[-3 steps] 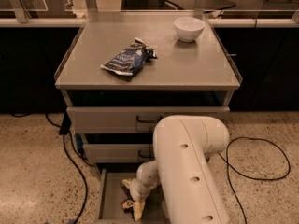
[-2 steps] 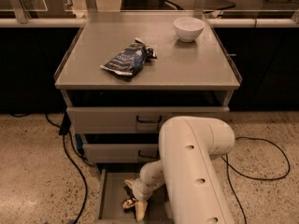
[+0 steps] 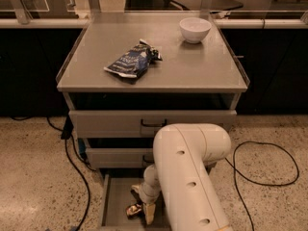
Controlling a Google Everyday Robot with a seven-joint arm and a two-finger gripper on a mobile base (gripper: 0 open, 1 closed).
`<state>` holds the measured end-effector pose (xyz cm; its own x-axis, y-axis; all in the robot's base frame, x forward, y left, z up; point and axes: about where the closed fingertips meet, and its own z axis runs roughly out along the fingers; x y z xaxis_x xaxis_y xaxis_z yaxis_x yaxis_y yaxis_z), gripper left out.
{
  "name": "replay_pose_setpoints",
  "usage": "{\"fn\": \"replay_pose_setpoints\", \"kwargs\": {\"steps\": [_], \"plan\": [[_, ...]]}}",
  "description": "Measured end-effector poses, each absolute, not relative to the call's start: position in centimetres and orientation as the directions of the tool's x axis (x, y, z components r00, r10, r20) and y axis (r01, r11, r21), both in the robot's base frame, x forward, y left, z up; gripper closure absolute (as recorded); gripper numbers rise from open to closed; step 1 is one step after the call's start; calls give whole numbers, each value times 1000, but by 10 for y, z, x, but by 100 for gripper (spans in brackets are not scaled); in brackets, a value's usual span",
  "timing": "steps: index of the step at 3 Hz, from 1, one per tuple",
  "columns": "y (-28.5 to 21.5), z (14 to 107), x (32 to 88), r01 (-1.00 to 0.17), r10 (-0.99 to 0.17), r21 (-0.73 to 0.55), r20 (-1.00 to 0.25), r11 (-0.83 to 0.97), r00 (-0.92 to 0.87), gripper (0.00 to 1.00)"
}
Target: Pick orange can from bottom drawer and place on counter
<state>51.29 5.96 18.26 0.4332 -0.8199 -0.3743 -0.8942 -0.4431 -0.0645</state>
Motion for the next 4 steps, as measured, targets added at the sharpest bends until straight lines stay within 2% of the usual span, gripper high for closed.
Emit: {"fn": "replay_pose_setpoints", "kwargs": {"steps": [1,4], "plan": [[73,149,537,-881,-803,-72,-384,-467,456,0],[100,107,545,-893,-796,-73,-425,-444,431,0]]}}
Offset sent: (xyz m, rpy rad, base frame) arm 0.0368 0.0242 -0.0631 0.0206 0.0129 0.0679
